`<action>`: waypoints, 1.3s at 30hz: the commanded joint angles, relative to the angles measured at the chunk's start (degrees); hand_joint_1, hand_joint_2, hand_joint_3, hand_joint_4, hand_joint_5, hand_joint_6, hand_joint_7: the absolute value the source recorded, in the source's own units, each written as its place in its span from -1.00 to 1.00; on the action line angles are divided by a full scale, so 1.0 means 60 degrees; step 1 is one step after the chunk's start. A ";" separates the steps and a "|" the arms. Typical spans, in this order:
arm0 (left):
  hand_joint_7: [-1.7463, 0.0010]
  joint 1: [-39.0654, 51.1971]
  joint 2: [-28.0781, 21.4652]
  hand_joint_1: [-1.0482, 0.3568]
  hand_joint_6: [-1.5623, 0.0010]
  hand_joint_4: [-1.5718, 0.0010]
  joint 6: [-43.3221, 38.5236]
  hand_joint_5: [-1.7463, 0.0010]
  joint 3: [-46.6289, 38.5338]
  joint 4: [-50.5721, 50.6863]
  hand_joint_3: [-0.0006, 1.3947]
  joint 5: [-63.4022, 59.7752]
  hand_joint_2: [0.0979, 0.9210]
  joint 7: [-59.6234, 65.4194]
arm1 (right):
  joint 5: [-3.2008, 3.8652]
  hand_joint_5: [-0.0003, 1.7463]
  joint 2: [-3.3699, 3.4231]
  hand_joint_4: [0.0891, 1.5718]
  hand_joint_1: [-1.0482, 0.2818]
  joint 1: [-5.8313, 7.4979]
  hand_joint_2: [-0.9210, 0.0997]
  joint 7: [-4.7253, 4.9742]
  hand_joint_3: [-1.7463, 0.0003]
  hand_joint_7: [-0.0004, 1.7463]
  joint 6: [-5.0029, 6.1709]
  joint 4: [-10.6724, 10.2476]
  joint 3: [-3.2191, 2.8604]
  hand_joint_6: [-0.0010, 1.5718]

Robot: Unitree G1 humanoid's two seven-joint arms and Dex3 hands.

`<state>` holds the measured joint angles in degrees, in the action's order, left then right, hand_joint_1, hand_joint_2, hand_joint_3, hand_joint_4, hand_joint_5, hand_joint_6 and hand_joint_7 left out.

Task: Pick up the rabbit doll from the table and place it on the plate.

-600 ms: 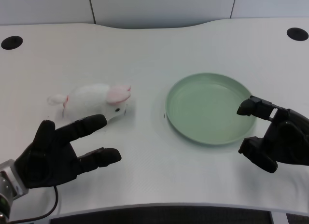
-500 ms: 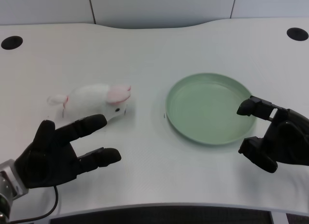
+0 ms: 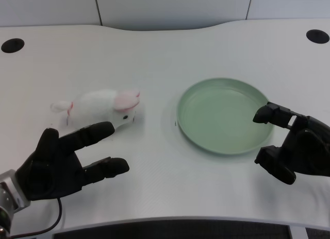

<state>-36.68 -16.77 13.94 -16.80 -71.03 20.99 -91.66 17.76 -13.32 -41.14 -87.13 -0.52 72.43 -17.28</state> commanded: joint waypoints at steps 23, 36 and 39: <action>0.93 0.0836 0.0864 -0.55 0.09 0.45 -0.2663 0.05 -0.0168 0.4884 -0.65 0.0608 1.00 0.3350 | 0.0020 0.88 -0.0157 0.21 -0.56 0.0011 -1.00 -0.0034 0.92 0.43 -0.0109 -0.0054 -0.0051 0.06; 1.00 -0.0514 0.0113 -0.55 0.44 0.53 -1.2145 0.83 0.1061 0.2869 -0.77 -0.5216 1.00 1.0063 | 0.0040 0.86 -0.0187 0.22 -0.56 0.0014 -1.00 -0.0119 0.89 0.47 -0.0121 -0.0043 -0.0068 0.04; 1.00 -0.0746 -0.0577 -0.65 0.58 0.65 -1.2208 0.91 0.2119 0.2678 -0.74 -0.8317 1.00 1.3681 | 0.0061 0.85 -0.0177 0.21 -0.54 0.0041 -1.00 -0.0142 0.88 0.45 -0.0083 -0.0052 -0.0087 0.03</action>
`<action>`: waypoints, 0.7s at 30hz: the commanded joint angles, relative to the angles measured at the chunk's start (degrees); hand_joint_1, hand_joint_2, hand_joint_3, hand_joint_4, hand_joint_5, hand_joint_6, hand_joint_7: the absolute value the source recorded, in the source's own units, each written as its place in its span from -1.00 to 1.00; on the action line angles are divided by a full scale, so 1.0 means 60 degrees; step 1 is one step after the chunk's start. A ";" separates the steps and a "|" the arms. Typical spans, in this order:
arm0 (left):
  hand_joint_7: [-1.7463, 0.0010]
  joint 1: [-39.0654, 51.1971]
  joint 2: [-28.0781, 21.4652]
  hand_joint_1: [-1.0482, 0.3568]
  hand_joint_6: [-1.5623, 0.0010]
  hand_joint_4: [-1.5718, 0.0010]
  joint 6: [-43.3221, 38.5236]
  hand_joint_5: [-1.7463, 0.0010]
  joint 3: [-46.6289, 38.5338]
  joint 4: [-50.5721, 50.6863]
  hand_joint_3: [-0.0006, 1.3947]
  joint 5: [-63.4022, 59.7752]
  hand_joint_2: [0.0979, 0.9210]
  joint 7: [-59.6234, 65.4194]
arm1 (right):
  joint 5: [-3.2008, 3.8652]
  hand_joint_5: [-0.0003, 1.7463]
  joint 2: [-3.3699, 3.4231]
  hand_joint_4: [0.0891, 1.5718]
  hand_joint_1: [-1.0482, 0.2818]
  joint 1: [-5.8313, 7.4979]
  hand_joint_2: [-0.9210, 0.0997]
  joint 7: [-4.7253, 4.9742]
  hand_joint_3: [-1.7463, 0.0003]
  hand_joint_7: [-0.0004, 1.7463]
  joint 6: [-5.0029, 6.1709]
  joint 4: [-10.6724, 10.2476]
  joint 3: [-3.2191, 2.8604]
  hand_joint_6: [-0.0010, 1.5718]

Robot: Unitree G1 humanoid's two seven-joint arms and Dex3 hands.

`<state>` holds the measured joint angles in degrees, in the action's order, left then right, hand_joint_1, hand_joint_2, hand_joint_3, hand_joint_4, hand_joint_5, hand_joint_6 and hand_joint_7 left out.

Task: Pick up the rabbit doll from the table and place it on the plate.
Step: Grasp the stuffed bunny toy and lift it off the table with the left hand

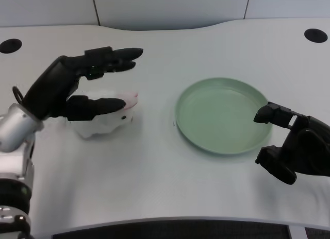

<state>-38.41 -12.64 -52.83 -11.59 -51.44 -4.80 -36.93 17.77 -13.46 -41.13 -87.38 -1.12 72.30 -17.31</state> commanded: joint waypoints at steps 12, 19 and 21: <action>1.00 -0.1971 -0.1333 -0.98 0.82 0.88 0.1443 1.00 0.4448 -0.3146 -0.43 -0.7390 1.00 1.0524 | 0.0046 0.85 -0.0171 0.22 -0.55 0.0022 -1.00 -0.0027 0.91 0.47 -0.0100 -0.0058 -0.0050 0.04; 1.00 -0.2399 -0.1097 -1.00 0.93 1.00 0.2714 1.00 0.5651 -0.4138 -0.37 -0.7414 1.00 1.0581 | 0.0043 0.89 -0.0168 0.24 -0.58 0.0035 -1.00 -0.0092 0.90 0.51 0.0030 -0.0082 -0.0053 0.07; 1.00 -0.2415 -0.1035 -1.00 0.94 1.00 0.3090 1.00 0.5939 -0.4246 -0.36 -0.7432 1.00 1.0507 | 0.0045 0.91 -0.0159 0.24 -0.58 0.0047 -1.00 -0.0092 0.90 0.51 0.0111 -0.0086 -0.0061 0.07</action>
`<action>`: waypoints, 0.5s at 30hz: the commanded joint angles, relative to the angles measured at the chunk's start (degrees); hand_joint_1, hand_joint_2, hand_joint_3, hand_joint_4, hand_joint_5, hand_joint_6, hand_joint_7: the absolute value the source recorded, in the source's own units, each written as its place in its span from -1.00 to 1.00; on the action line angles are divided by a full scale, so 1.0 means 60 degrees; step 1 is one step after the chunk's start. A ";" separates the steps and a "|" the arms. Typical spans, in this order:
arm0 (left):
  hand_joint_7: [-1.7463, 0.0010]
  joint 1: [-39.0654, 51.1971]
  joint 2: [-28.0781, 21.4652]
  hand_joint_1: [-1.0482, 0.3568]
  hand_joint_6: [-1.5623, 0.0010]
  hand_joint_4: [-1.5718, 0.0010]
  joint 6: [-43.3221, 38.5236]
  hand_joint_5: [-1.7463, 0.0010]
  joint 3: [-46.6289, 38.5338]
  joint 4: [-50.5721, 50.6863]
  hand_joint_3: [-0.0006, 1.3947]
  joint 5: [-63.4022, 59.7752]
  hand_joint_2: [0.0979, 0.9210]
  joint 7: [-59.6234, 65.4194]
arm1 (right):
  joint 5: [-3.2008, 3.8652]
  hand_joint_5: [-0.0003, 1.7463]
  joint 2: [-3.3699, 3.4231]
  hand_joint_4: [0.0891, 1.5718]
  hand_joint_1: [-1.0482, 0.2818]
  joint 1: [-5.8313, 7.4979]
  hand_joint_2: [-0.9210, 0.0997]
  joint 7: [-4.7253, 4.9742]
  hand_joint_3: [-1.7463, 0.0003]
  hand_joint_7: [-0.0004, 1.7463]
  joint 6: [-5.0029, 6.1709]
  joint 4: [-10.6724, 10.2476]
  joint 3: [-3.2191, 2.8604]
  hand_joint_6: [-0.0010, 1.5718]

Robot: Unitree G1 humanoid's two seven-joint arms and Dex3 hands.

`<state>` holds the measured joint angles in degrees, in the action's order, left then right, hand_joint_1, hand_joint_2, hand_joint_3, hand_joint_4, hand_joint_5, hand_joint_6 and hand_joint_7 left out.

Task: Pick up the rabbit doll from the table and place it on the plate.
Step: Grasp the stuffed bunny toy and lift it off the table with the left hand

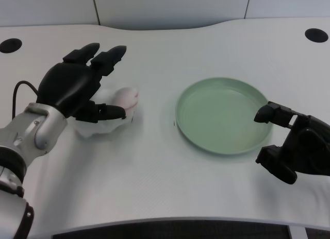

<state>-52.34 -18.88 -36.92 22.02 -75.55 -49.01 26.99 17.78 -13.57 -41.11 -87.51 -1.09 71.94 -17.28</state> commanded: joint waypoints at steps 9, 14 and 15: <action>0.99 -0.0056 0.0331 -1.00 0.92 0.93 0.1514 0.97 0.0936 -0.0535 -0.35 0.0188 1.00 -0.1057 | -0.0019 0.91 -0.0137 0.23 -0.58 0.0031 -1.00 0.0012 0.89 0.51 0.0134 -0.0051 -0.0003 0.04; 0.98 -0.0030 0.0636 -1.00 0.88 0.86 0.2025 0.95 0.0860 -0.0617 -0.44 0.0434 1.00 -0.1516 | -0.0024 0.92 -0.0101 0.24 -0.62 0.0041 -1.00 -0.0020 0.84 0.56 0.0391 -0.0091 0.0014 0.06; 0.98 -0.0029 0.0704 -1.00 0.88 0.85 0.2106 0.94 0.0875 -0.0626 -0.46 0.0469 1.00 -0.1544 | 0.0005 0.92 -0.0104 0.24 -0.62 0.0043 -1.00 -0.0038 0.84 0.57 0.0286 -0.0082 0.0000 0.06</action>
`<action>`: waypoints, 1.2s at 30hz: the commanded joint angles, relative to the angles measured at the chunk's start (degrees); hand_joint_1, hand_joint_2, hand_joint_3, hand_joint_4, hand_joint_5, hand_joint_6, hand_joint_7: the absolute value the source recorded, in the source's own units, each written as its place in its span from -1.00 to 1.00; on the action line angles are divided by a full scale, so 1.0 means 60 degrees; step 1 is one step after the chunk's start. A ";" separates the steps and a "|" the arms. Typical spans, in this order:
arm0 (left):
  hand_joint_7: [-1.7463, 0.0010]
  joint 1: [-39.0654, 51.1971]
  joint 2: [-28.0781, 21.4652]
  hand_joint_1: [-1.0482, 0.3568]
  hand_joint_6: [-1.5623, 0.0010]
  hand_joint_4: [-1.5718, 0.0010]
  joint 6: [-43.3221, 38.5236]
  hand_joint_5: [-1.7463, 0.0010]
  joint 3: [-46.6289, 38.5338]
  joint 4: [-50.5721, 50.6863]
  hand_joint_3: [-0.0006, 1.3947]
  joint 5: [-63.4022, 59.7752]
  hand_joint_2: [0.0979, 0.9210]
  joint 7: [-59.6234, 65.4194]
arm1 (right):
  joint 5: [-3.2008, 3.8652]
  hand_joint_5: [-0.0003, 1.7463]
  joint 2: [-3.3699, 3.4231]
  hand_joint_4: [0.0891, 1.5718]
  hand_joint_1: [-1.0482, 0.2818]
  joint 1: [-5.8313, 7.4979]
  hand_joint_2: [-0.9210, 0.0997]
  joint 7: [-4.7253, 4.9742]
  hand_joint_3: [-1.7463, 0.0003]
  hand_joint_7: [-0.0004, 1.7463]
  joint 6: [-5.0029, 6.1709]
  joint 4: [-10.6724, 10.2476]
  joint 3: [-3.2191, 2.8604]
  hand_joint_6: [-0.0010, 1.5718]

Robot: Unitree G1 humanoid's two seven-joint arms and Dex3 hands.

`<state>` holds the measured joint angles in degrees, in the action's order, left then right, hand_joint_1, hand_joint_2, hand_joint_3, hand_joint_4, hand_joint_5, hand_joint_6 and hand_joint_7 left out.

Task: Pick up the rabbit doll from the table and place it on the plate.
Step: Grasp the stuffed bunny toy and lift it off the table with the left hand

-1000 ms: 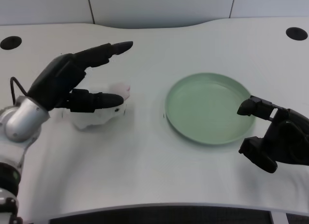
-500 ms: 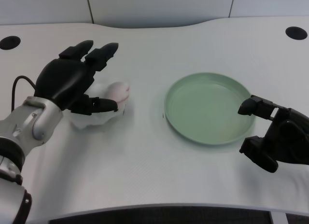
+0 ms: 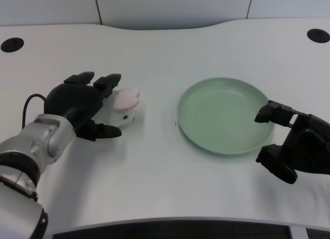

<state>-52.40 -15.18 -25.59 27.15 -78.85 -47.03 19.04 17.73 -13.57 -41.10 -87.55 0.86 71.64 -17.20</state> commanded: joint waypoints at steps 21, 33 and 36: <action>0.87 -0.0056 0.0334 -0.49 -0.14 0.37 0.1545 -0.55 0.2275 -0.0293 -0.99 -0.1673 0.97 0.2379 | 0.0036 0.94 -0.0021 0.29 -0.56 -0.0040 -0.99 -0.0672 0.95 0.49 -0.0447 -0.0048 0.0037 0.12; -0.69 -0.0129 0.0138 -0.36 0.20 0.15 0.1659 -1.00 0.2333 -0.0321 -0.99 -0.1612 0.99 0.2344 | 0.0299 1.00 0.0011 0.29 -0.69 0.0123 -1.00 -0.0824 0.97 0.51 0.0209 -0.0422 0.0132 0.15; -0.41 -0.0295 -0.0033 -0.33 0.00 -0.03 0.1685 -0.87 0.2325 -0.0322 -0.93 -0.1620 1.00 0.2311 | 0.0535 1.00 0.0030 0.30 -0.67 0.0159 -0.97 -0.0824 0.98 0.51 -0.0157 -0.0562 0.0299 0.14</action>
<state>-52.71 -13.91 -15.94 40.81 -80.32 -56.54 32.88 19.84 -13.21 -40.87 -92.22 0.76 69.11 -15.86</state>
